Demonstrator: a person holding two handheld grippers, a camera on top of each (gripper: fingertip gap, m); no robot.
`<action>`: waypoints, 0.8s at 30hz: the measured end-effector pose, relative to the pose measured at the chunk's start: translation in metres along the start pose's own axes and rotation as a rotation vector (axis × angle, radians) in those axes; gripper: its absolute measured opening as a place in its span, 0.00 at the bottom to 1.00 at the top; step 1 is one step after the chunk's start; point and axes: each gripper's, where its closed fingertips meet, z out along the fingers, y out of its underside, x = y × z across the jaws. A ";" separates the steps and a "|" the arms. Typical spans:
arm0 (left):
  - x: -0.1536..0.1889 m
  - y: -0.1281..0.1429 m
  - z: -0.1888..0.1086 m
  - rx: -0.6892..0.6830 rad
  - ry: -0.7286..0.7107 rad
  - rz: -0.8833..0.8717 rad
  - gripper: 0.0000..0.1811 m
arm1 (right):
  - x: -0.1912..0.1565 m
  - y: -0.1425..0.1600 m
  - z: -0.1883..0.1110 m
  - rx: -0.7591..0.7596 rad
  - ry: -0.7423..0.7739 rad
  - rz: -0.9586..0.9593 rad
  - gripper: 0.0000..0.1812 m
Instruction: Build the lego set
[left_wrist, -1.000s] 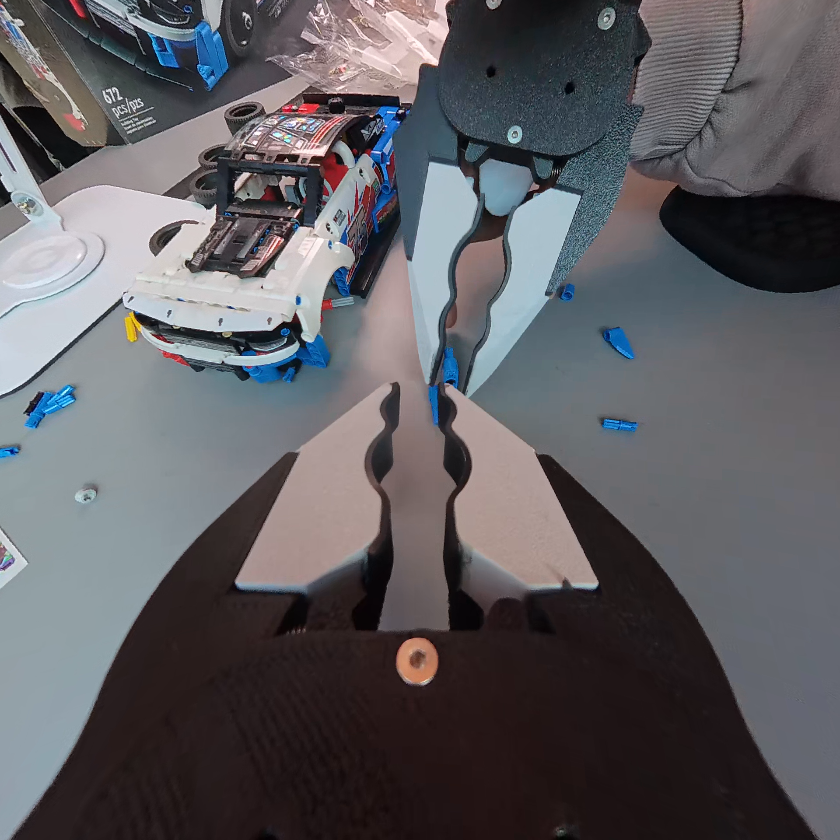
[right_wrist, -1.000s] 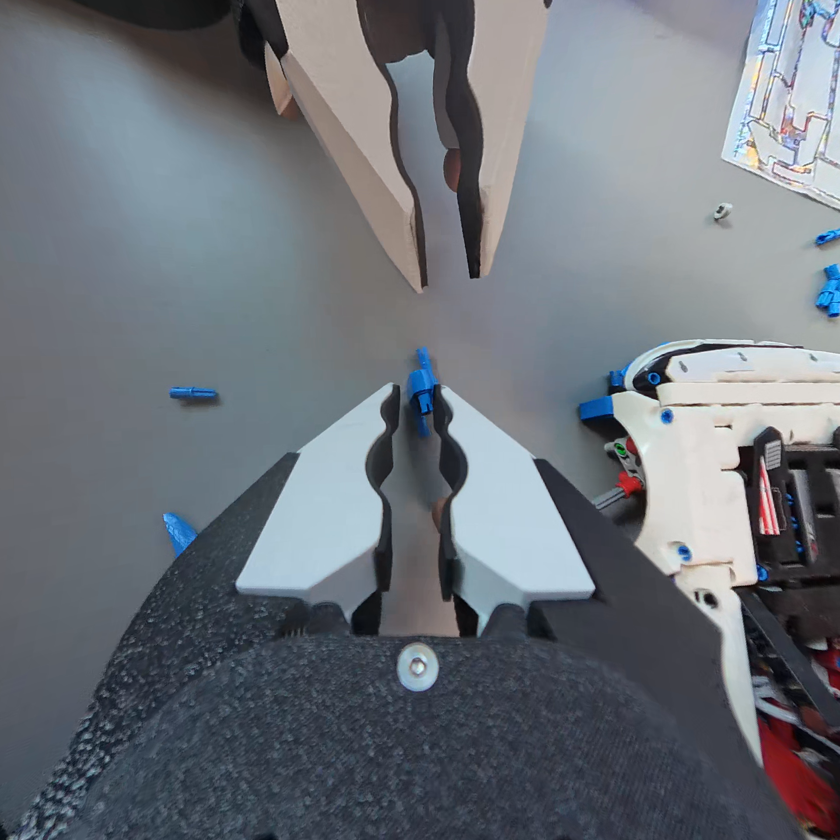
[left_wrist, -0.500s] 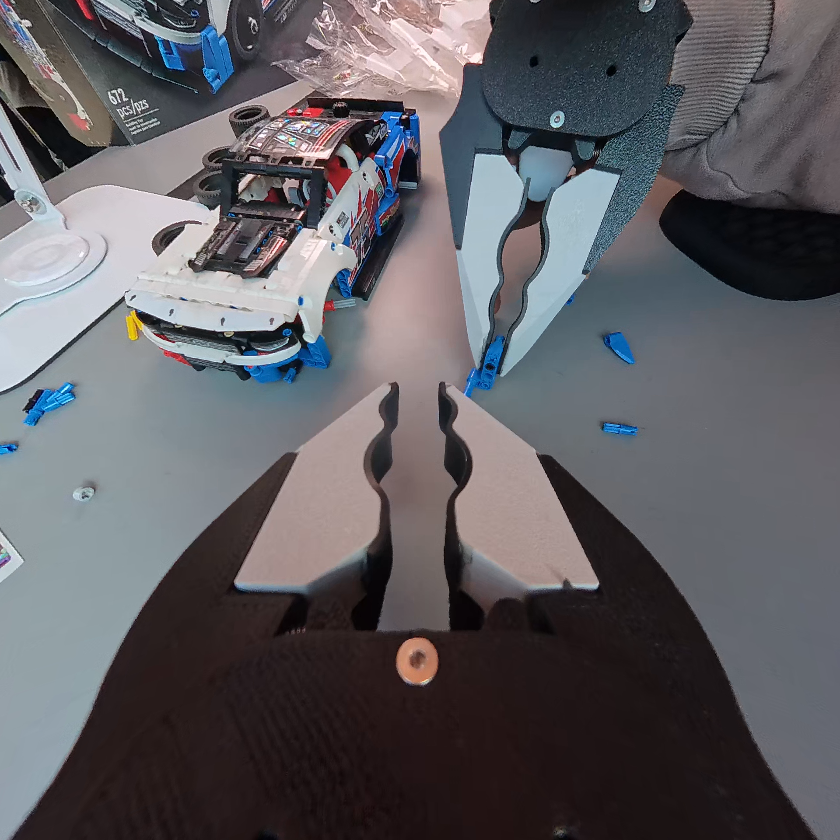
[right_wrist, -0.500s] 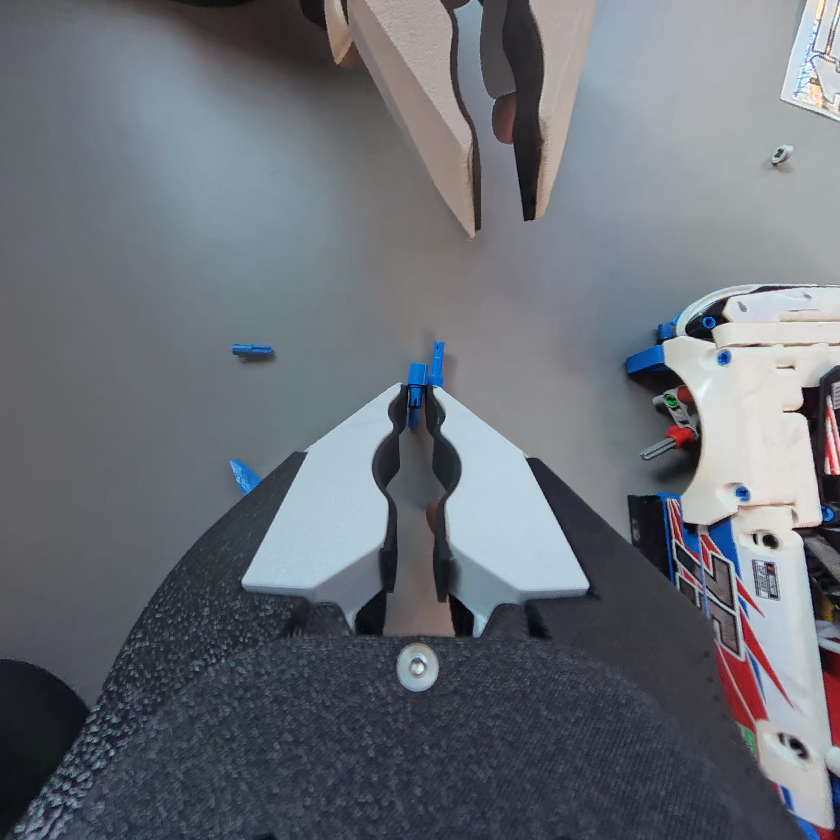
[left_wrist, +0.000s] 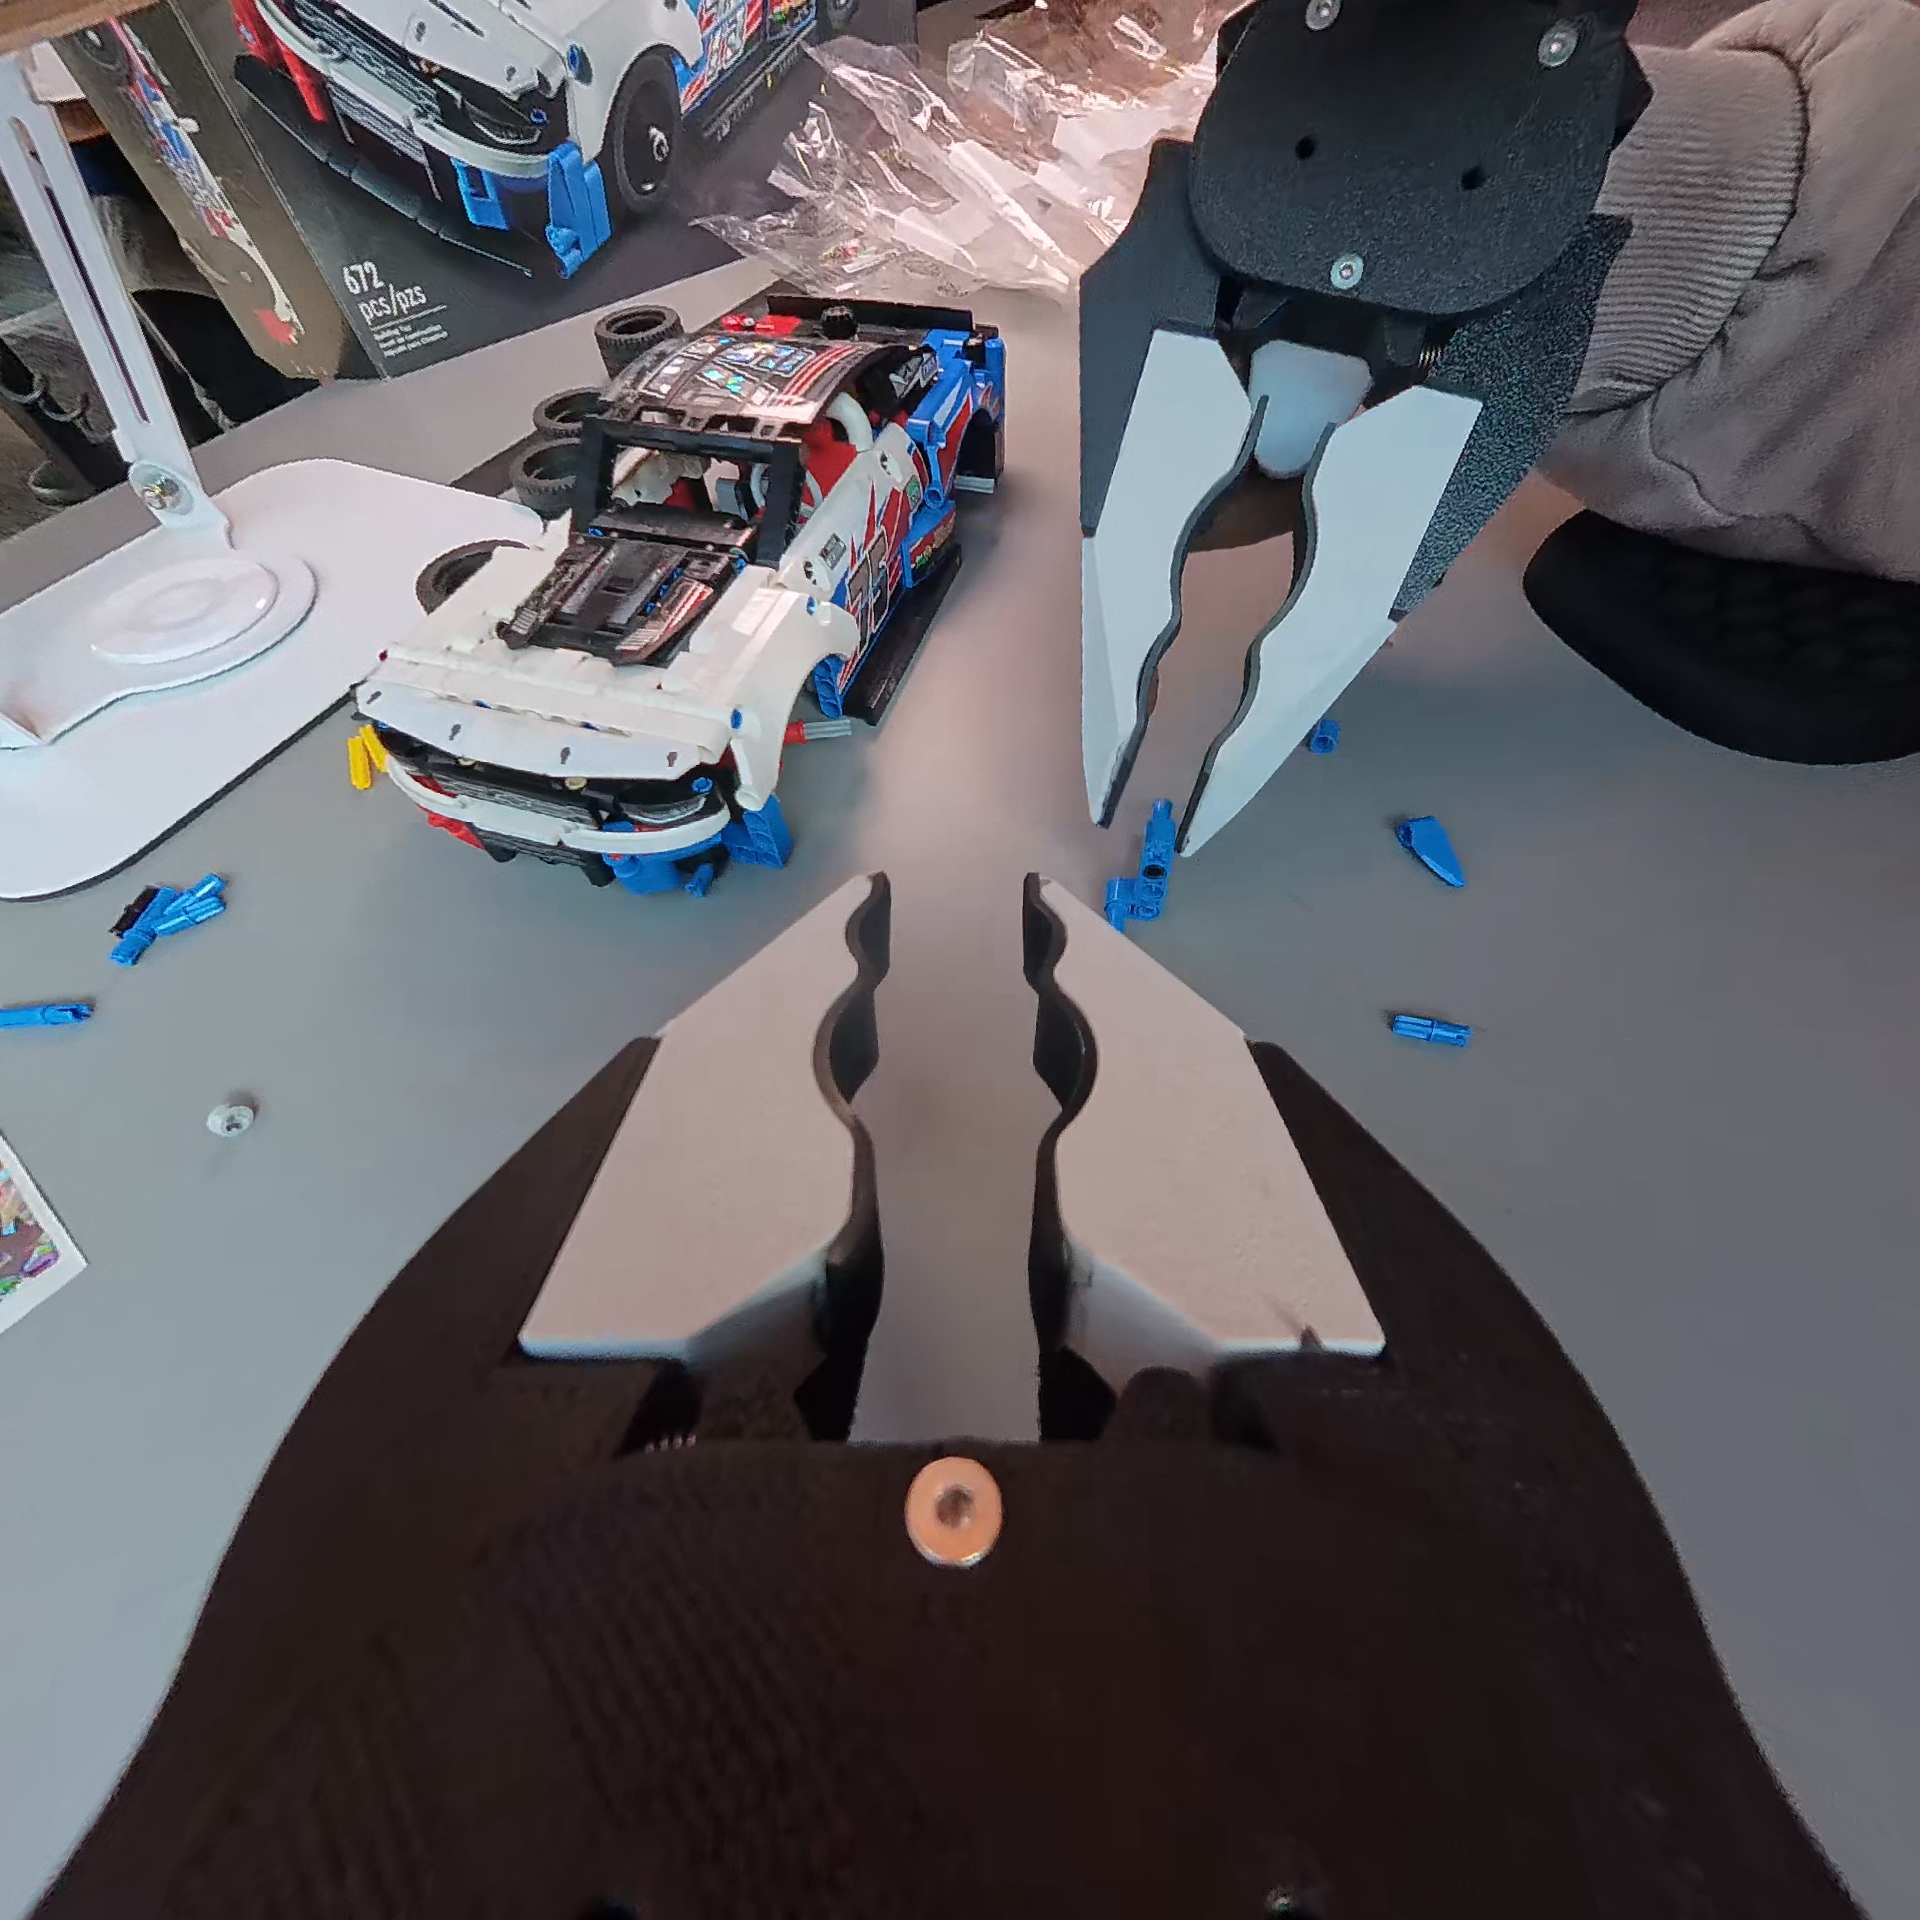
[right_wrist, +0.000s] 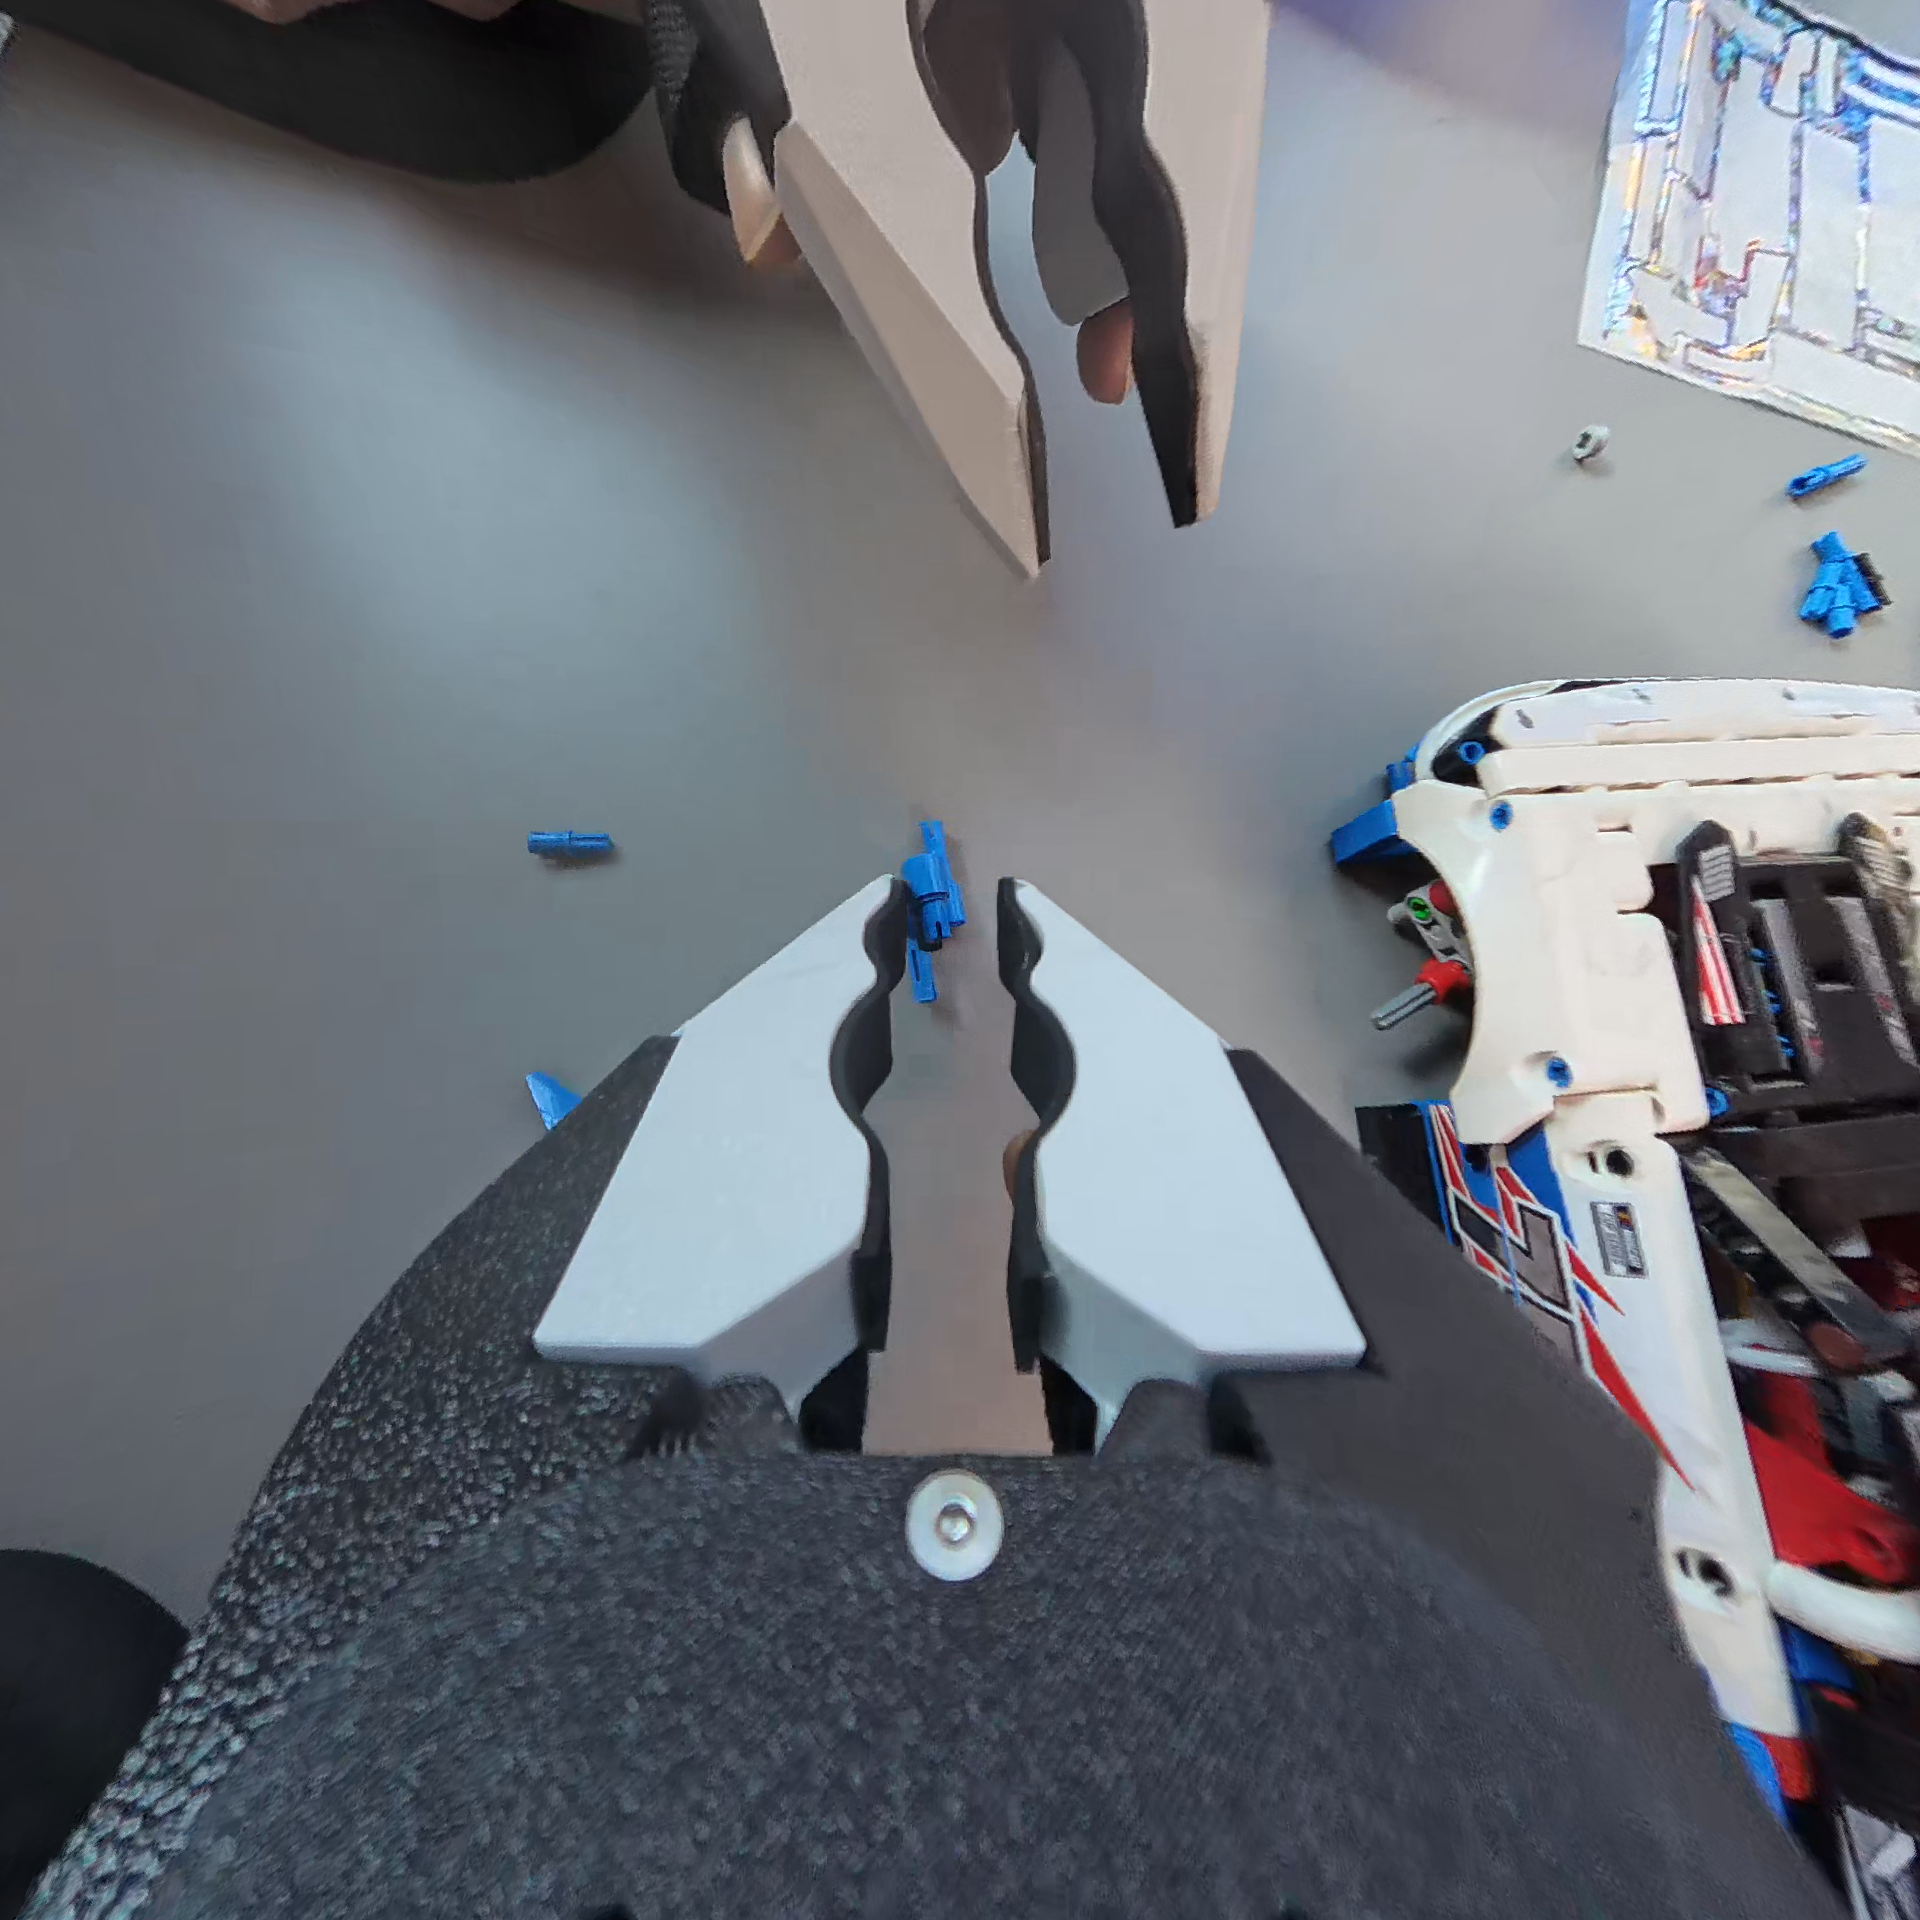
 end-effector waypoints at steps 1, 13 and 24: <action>0.000 0.000 0.000 0.002 -0.001 -0.001 0.13 | 0.002 -0.003 -0.003 0.017 0.015 0.004 0.08; 0.000 0.003 0.003 -0.012 -0.007 0.003 0.16 | -0.012 -0.037 -0.042 0.199 0.114 -0.015 0.09; 0.002 0.012 0.009 -0.044 0.004 0.001 0.15 | -0.028 0.011 -0.027 0.030 0.076 0.006 0.13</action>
